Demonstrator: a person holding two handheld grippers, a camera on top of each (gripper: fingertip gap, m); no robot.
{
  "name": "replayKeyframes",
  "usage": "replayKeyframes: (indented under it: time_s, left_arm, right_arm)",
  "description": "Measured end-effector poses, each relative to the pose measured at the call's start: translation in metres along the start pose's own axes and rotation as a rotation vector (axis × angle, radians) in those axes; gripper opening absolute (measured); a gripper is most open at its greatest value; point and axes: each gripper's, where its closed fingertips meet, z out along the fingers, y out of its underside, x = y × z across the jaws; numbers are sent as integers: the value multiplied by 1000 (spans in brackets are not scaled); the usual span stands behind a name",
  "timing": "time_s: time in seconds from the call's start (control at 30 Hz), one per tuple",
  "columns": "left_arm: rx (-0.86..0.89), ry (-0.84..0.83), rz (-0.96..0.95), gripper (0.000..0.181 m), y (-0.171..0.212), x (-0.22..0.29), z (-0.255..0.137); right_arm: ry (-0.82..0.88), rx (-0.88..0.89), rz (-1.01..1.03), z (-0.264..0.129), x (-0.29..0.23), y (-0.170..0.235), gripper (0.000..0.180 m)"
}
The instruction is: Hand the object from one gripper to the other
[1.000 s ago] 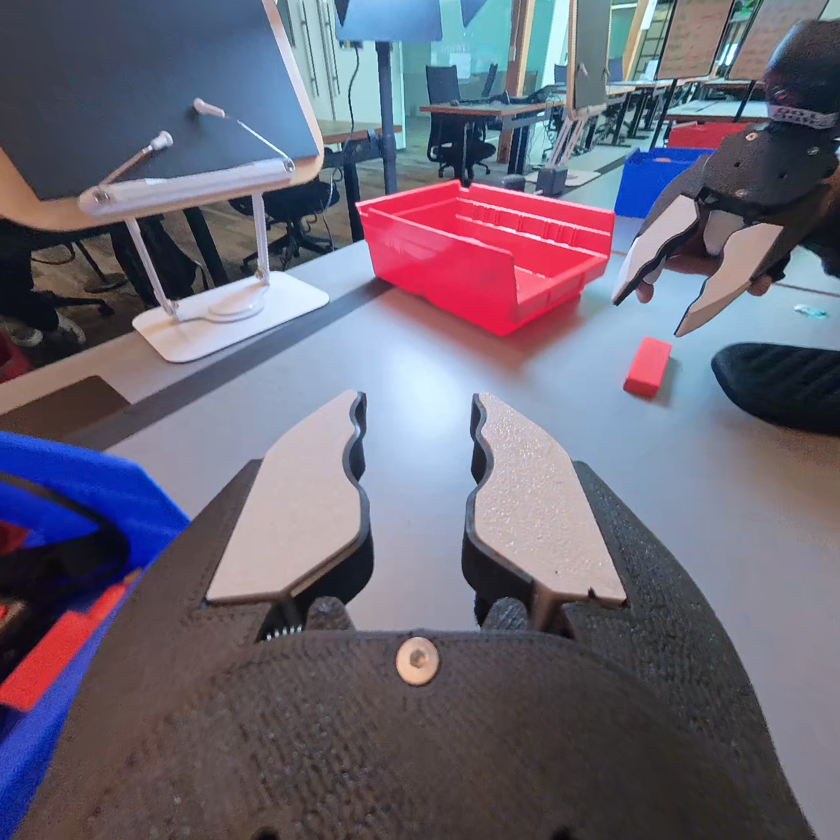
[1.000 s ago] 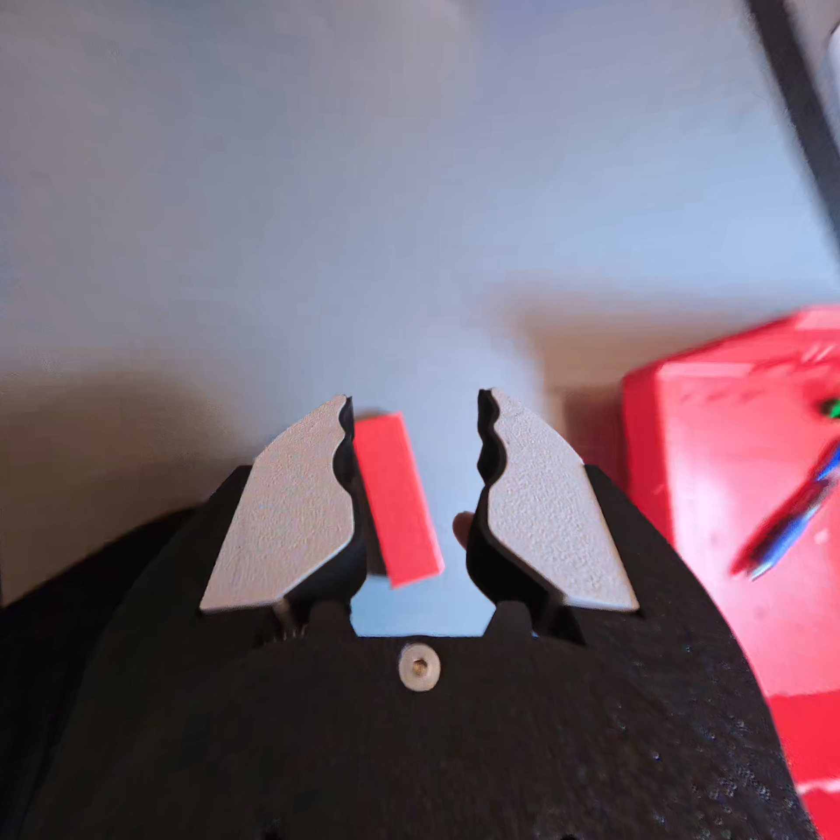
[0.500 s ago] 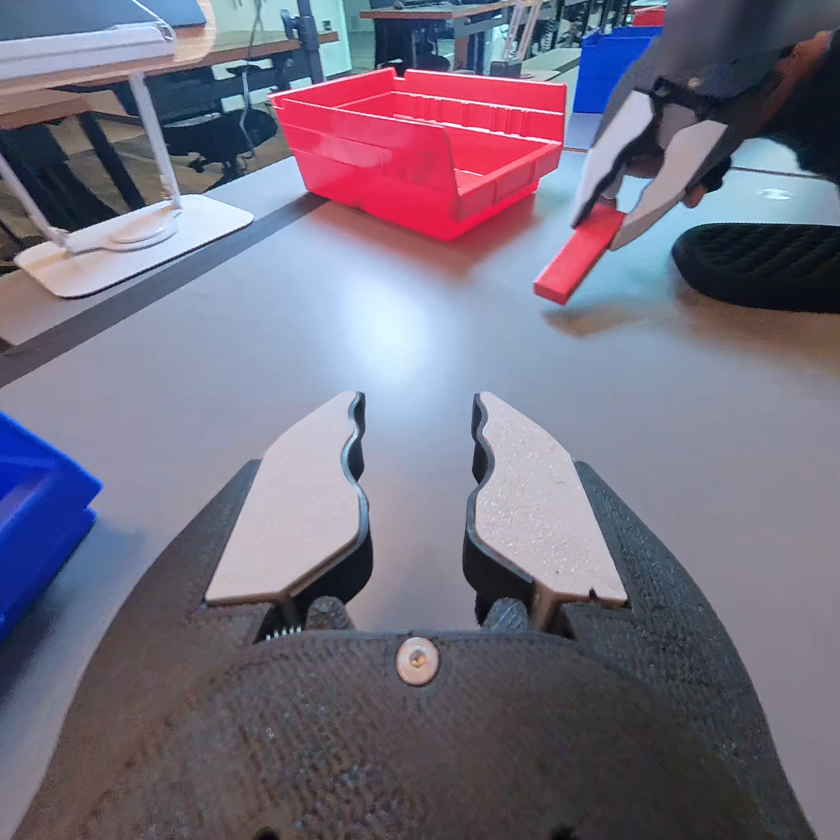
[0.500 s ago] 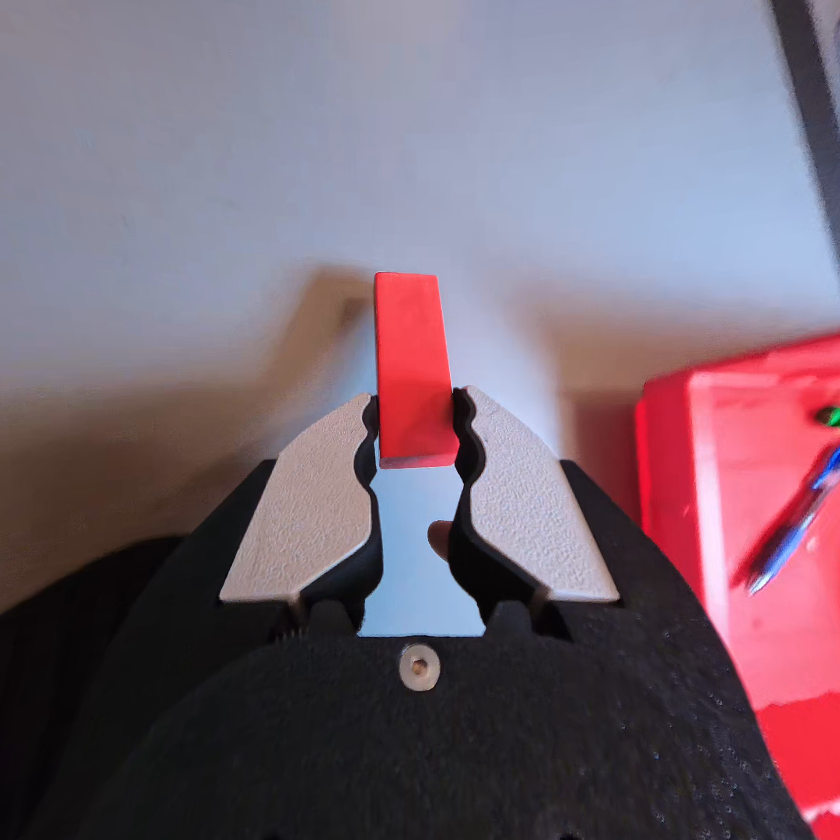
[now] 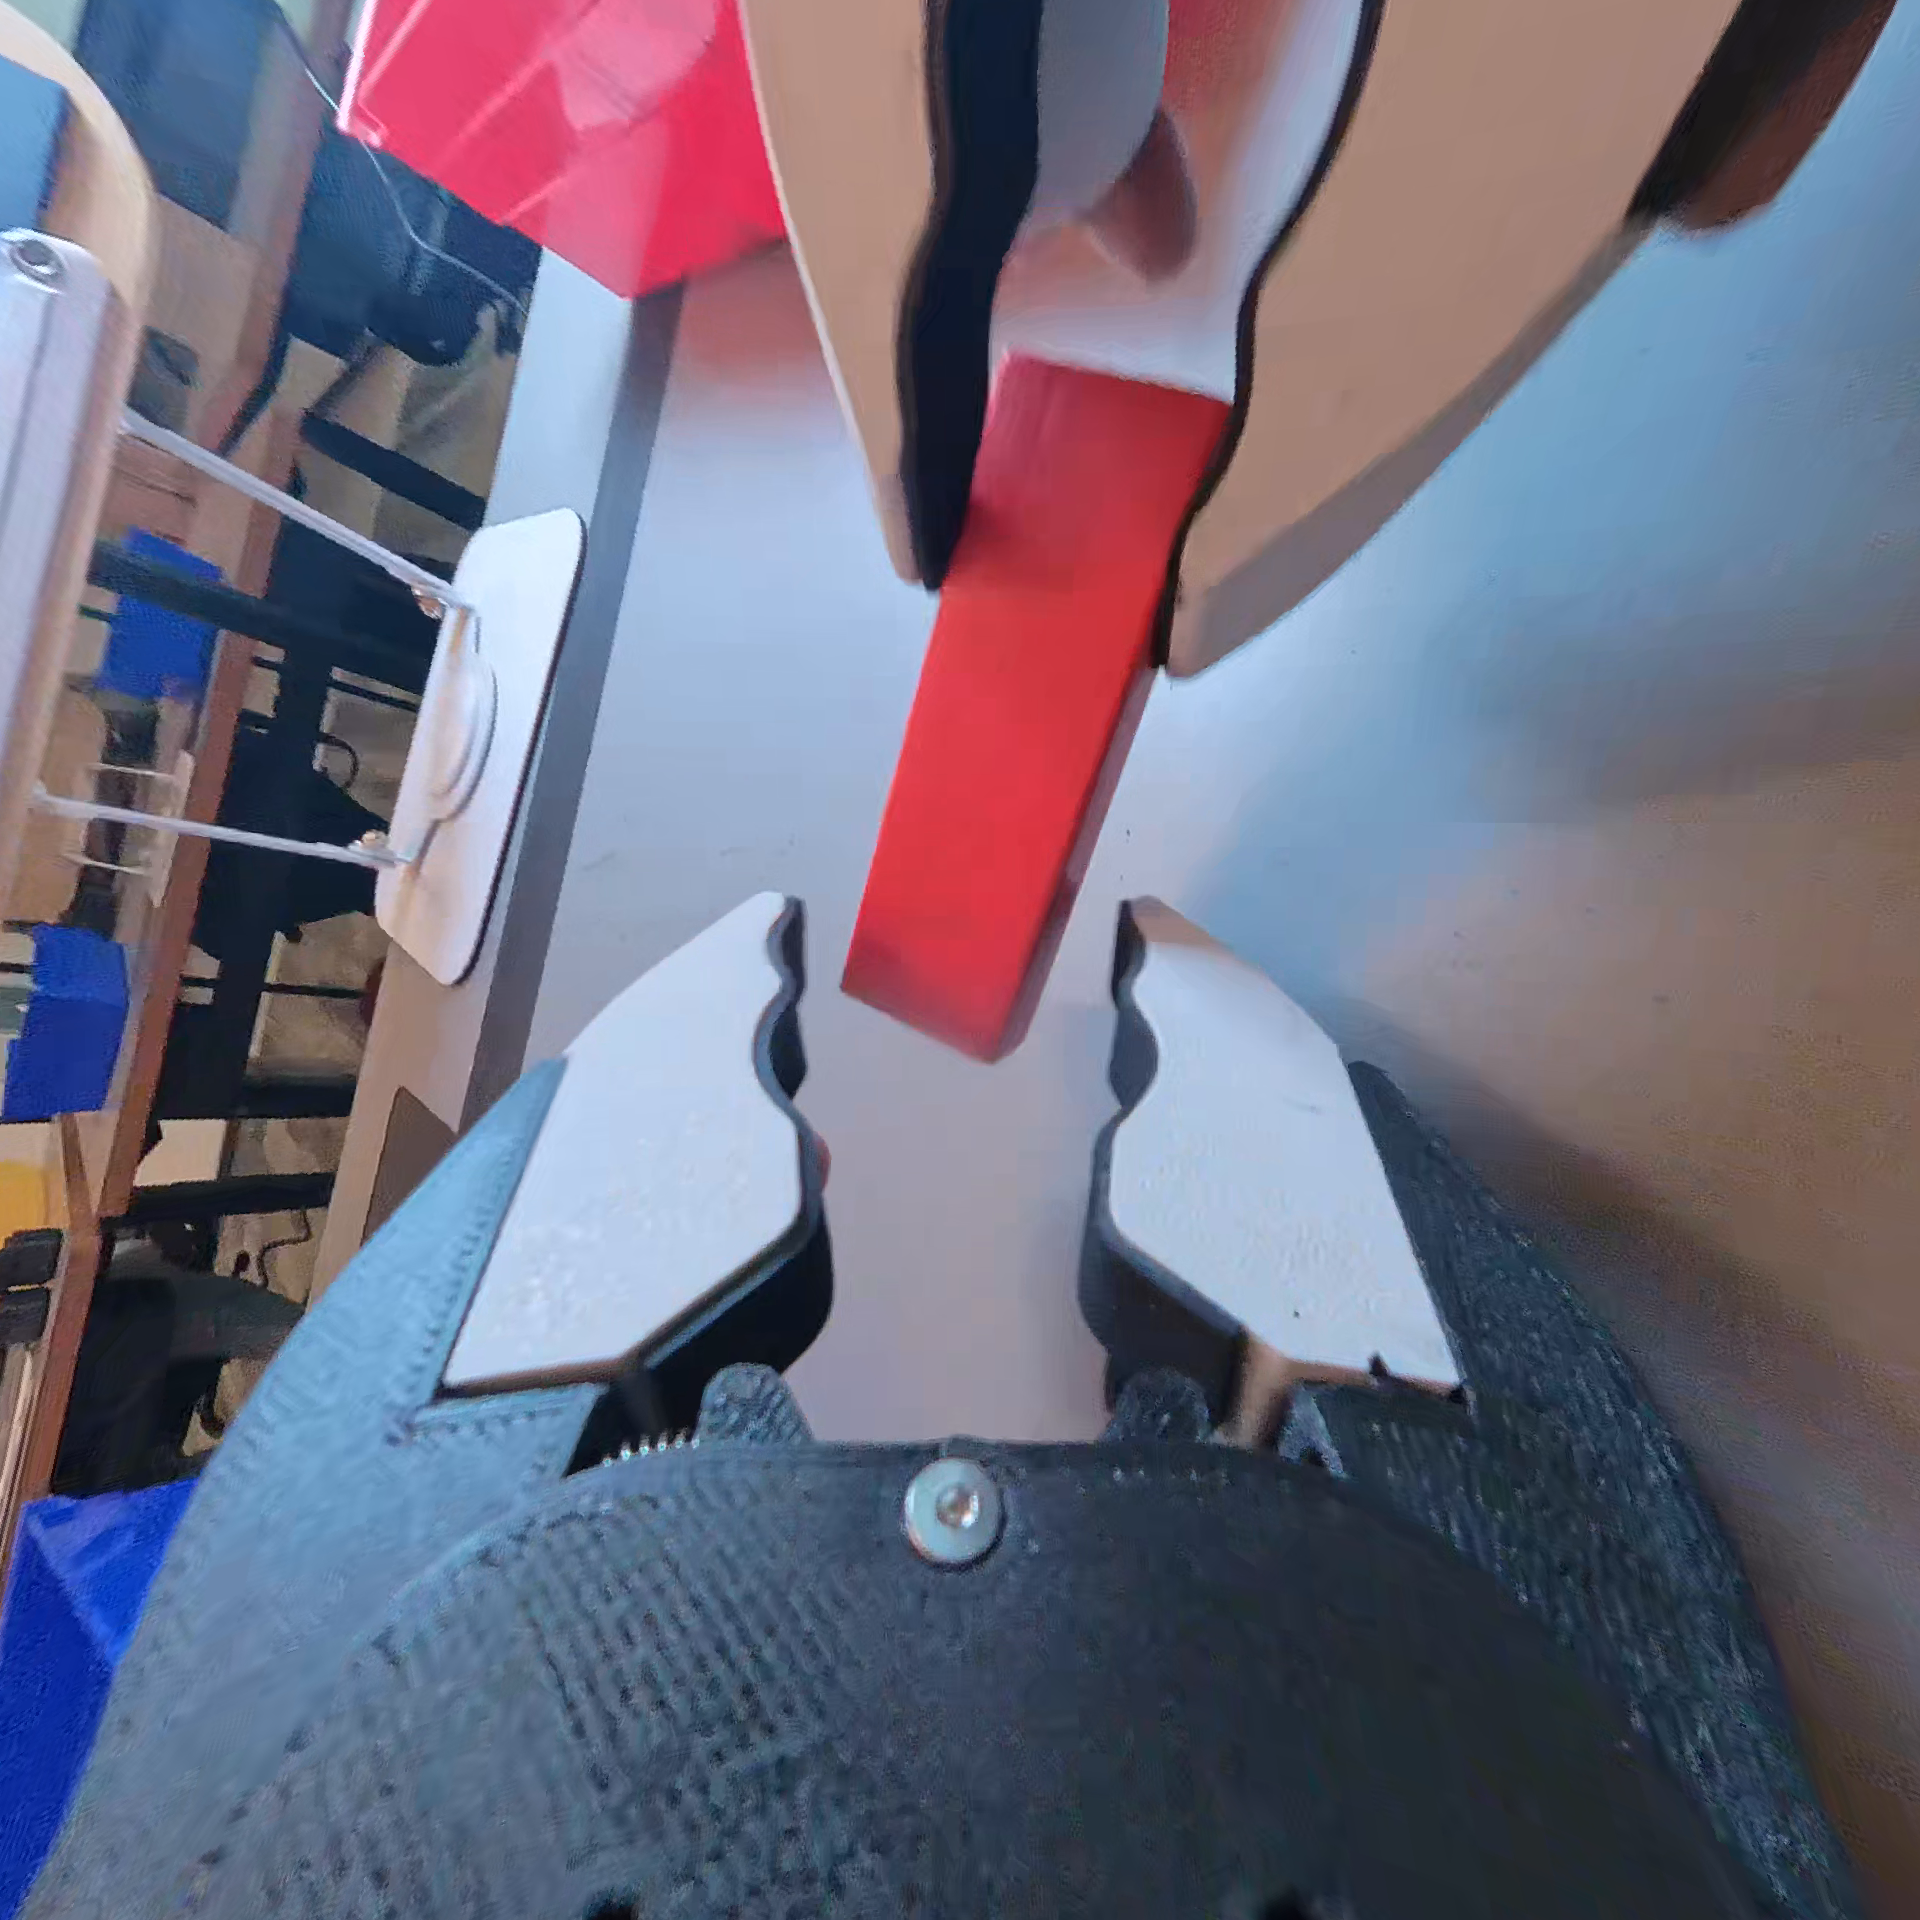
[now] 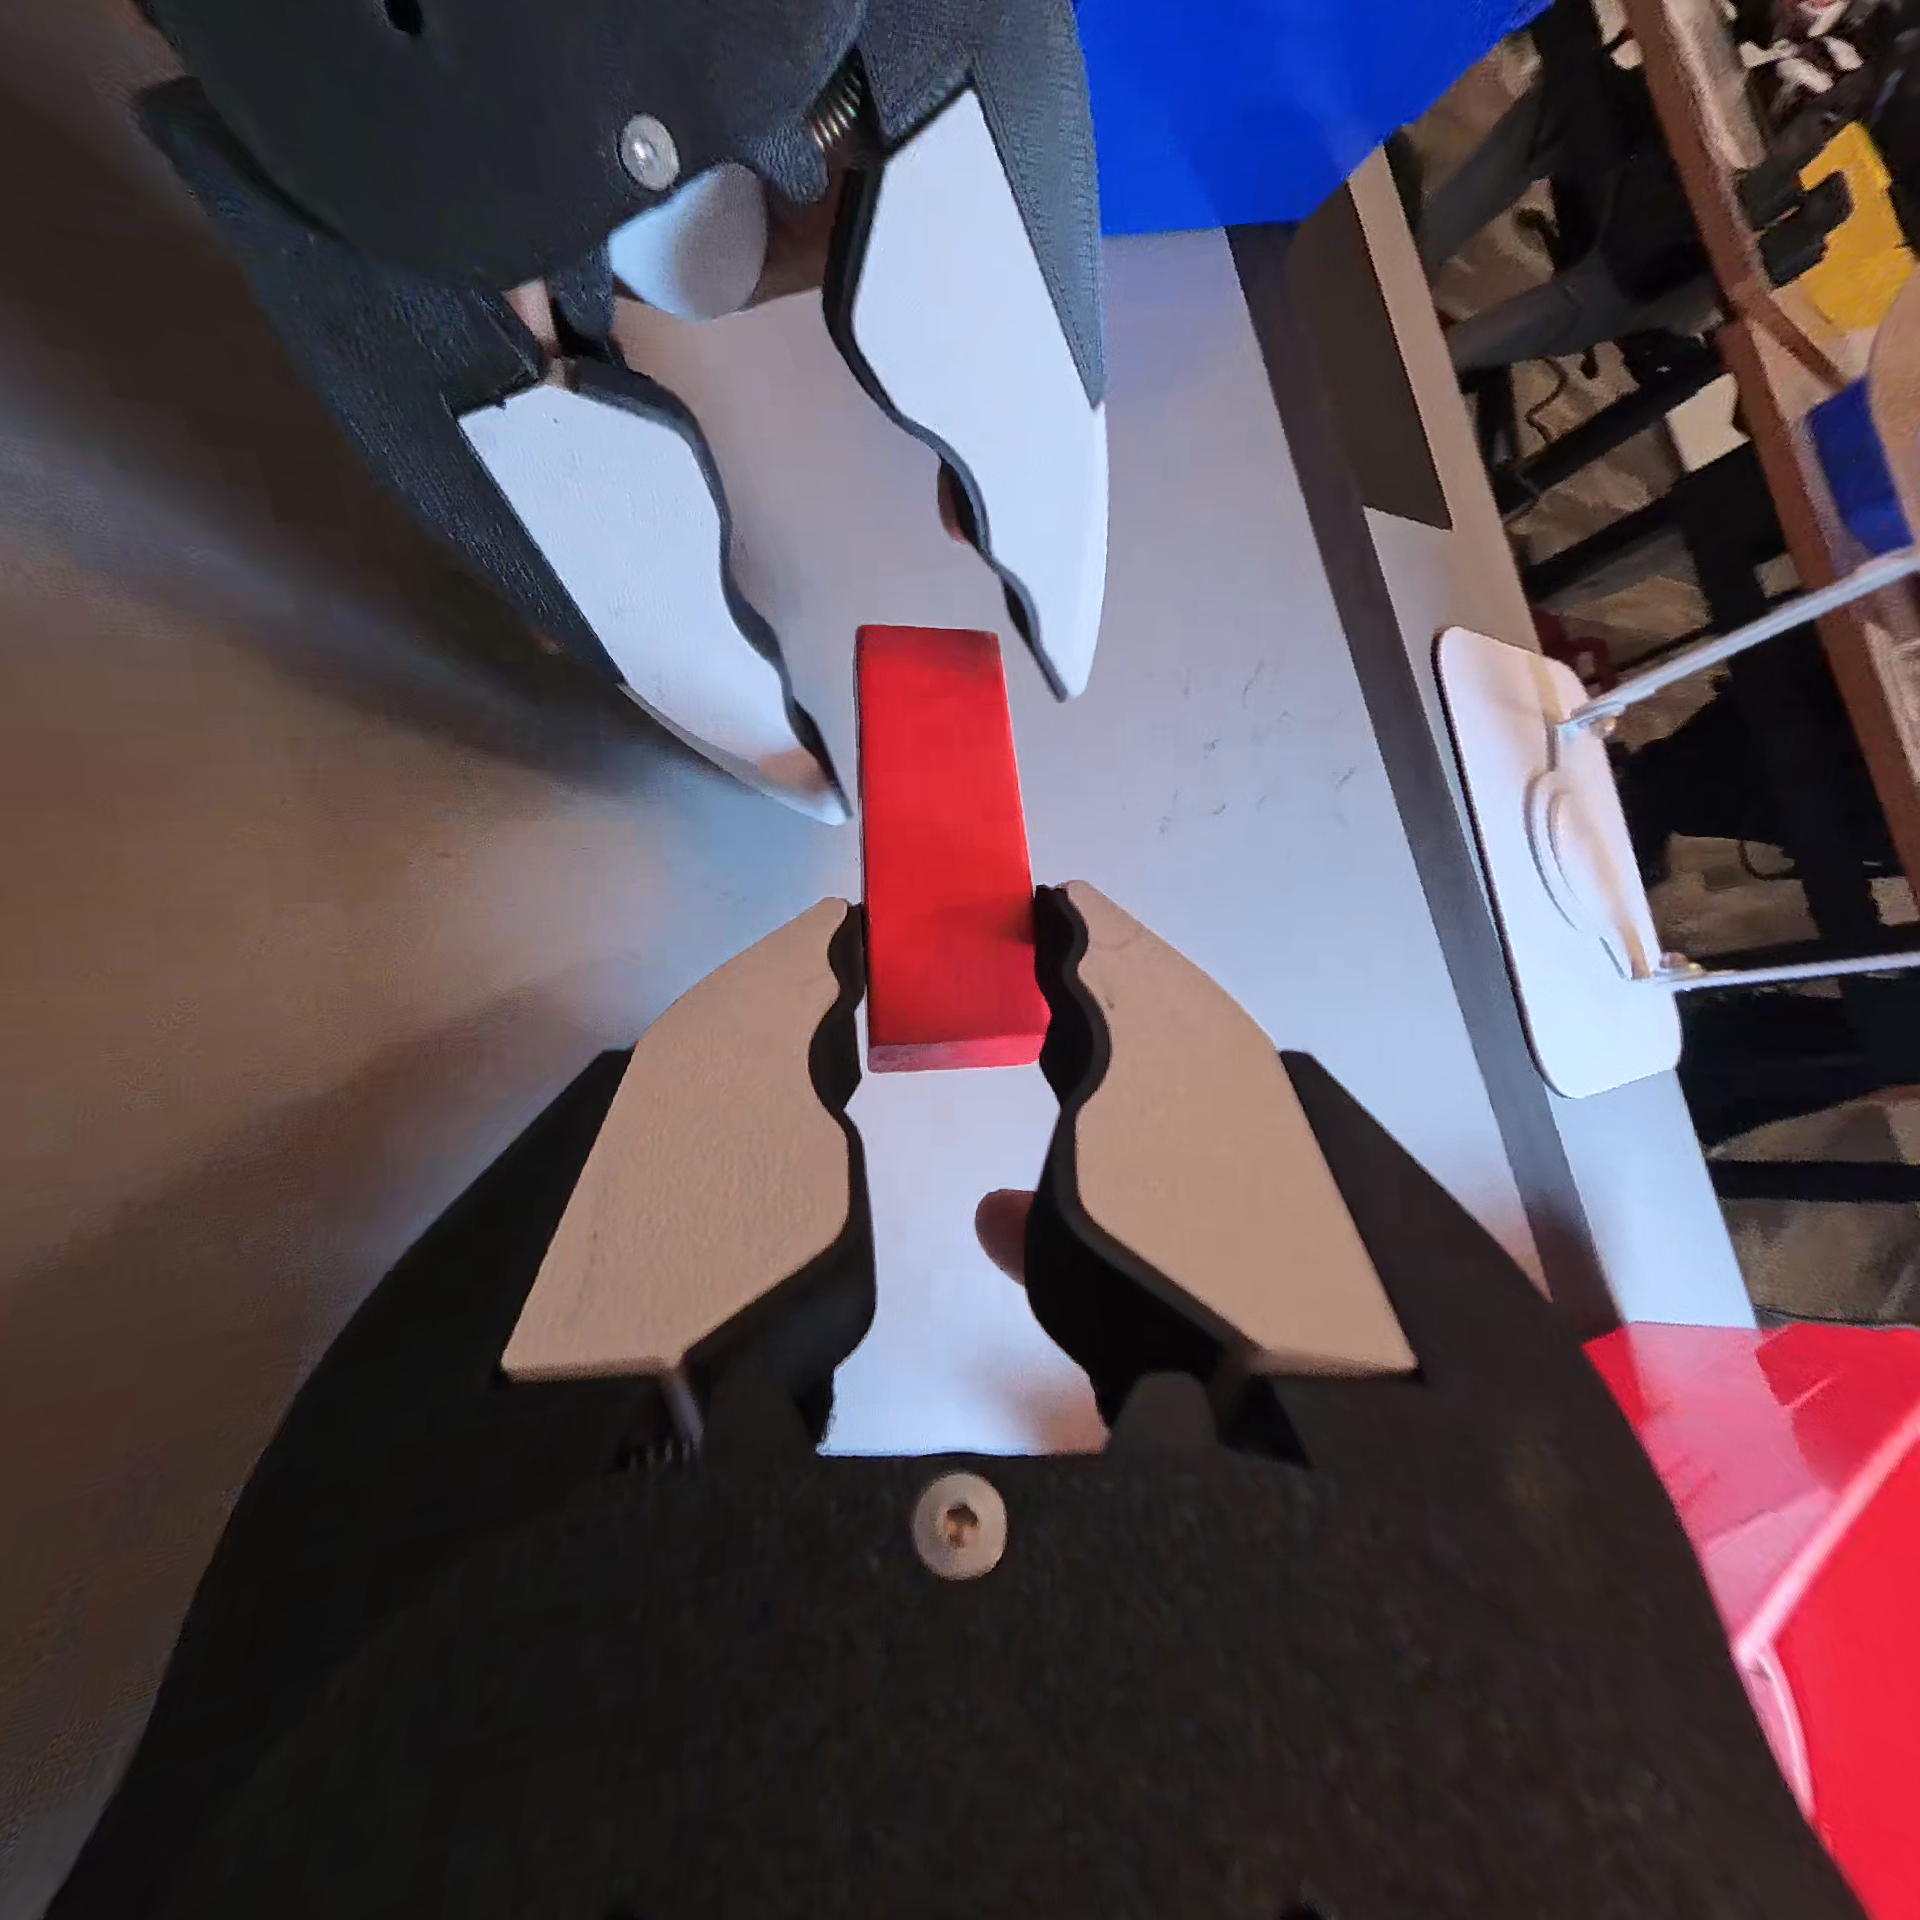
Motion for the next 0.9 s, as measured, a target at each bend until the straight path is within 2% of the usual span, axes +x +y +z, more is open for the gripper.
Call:
replayKeyframes:
  time_s: [0.07,0.17,0.33,0.43,0.5,0.53,0.6,0.73,0.83,0.9]
  left_arm:
    - [33,-13,42,40,2,6,4]
    - [25,-19,111,37,6,12,2]
    - [112,12,-22,37,0,7,-12]
    - [213,95,-195,36,-12,6,-18]
    - [300,171,-336,35,-24,2,-26]
    - [334,200,-398,34,-27,0,-29]
    - [407,233,-524,17,-32,-8,-36]
    - [440,261,-724,16,-29,-19,-35]
    - [539,306,-885,16,-37,-33,-42]
    - [650,347,-995,16,-47,-43,-51]
  right_arm:
    - [23,51,-1,8,-6,5,32]
    - [-11,156,44,8,-12,0,32]
    - [-80,301,215,0,-7,-18,31]
    - [-96,397,338,-9,2,-28,22]
    - [-111,432,414,-11,10,-32,23]
    - [-116,448,440,-12,14,-34,25]
    - [-75,434,471,-13,26,-30,41]
    - [-89,462,525,-24,31,-24,42]
    - [-117,436,535,-24,22,-13,46]
    - [-154,462,639,-24,22,-12,51]
